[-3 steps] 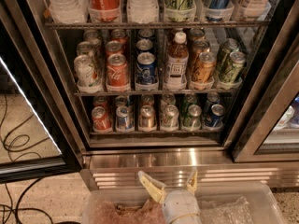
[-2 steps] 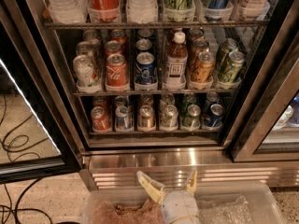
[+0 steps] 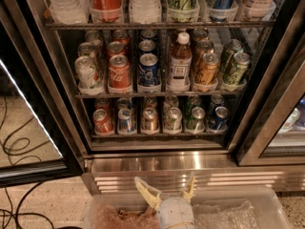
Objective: Pick 7up can from bottom shelf of fridge
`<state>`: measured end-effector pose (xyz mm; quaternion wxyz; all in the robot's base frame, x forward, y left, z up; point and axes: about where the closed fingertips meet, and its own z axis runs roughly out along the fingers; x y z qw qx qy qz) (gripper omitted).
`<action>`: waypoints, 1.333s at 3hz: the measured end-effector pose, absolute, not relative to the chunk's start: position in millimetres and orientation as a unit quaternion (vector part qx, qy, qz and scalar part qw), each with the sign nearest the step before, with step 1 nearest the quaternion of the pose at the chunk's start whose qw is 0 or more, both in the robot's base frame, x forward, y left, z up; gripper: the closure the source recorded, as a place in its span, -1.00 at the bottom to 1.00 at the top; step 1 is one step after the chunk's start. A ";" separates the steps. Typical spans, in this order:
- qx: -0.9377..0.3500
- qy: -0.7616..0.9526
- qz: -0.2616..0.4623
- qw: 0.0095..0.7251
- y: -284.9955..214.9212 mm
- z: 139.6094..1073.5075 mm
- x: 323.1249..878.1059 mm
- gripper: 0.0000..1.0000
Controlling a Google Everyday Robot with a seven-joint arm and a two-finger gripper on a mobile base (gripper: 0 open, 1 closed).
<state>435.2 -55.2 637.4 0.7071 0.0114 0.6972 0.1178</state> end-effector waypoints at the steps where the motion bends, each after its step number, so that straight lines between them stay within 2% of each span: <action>1: 0.032 0.694 0.065 0.716 -62.4 618.1 447.6 -1.00; 2: 0.041 0.688 -0.019 0.724 -84.9 612.2 456.3 -1.00; 4: 0.049 0.651 -0.059 0.755 -83.4 601.8 464.3 -1.00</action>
Offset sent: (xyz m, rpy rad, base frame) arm 0.0396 -0.0593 -0.0273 -0.2722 -0.0482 -0.4019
